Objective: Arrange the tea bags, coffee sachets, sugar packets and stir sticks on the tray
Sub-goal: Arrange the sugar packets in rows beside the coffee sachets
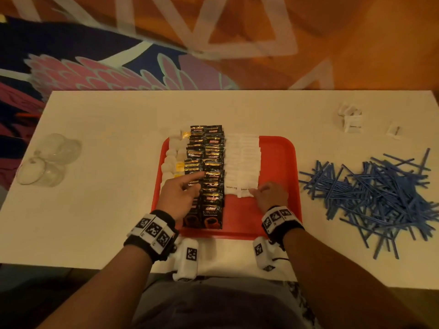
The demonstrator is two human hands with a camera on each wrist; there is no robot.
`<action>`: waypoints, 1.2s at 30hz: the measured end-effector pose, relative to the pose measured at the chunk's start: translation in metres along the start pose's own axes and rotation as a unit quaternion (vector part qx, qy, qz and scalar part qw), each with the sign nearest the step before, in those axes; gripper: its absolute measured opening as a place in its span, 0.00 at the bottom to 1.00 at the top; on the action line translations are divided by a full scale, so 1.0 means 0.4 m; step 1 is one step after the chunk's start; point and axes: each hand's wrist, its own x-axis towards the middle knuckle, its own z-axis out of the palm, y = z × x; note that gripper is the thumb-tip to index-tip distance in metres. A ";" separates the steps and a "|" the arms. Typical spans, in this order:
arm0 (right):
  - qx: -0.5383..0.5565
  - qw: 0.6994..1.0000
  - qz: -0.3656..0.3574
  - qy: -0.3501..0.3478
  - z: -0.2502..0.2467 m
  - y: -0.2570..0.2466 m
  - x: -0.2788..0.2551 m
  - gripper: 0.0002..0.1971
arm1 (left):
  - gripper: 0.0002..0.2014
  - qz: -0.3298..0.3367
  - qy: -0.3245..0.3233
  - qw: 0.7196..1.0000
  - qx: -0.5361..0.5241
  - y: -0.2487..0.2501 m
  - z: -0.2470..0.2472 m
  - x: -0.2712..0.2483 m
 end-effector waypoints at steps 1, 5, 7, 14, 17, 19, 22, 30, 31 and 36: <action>0.003 1.000 -0.001 0.007 0.002 0.000 0.000 0.13 | 0.19 -0.005 0.003 1.000 -0.011 0.001 -0.002 -0.002; 0.012 0.999 -0.019 0.031 -0.004 0.004 -0.009 0.13 | 0.18 -0.002 0.016 1.000 -0.015 0.001 -0.009 -0.007; -0.007 0.995 -0.084 0.047 0.000 0.007 -0.015 0.11 | 0.18 -0.004 0.026 1.000 -0.014 -0.001 -0.011 -0.008; -0.085 0.964 -0.251 0.001 0.046 0.000 -0.022 0.08 | 0.12 -0.032 0.034 0.998 -0.032 -0.022 -0.013 -0.005; -0.069 0.972 -0.223 0.016 0.047 0.005 -0.016 0.10 | 0.11 -0.034 0.032 0.999 -0.023 -0.024 -0.017 -0.012; -0.066 0.974 -0.217 0.026 0.046 0.003 -0.019 0.10 | 0.11 -0.031 0.036 0.999 -0.019 -0.024 -0.020 -0.019; -0.074 0.973 -0.218 0.027 0.047 0.001 -0.021 0.13 | 0.10 -0.031 0.043 0.998 -0.019 -0.024 -0.020 -0.029; -0.131 0.968 -0.211 0.045 0.031 -0.002 -0.042 0.18 | 0.06 -0.056 0.055 0.997 -0.026 -0.028 -0.015 -0.051; -0.125 0.969 -0.206 0.051 0.024 -0.006 -0.049 0.18 | 0.06 -0.065 0.054 0.996 -0.036 -0.023 -0.013 -0.055; 0.006 0.974 -0.220 0.061 -0.025 -0.051 -0.098 0.13 | 0.24 -0.131 0.019 0.968 -0.213 0.021 0.015 -0.056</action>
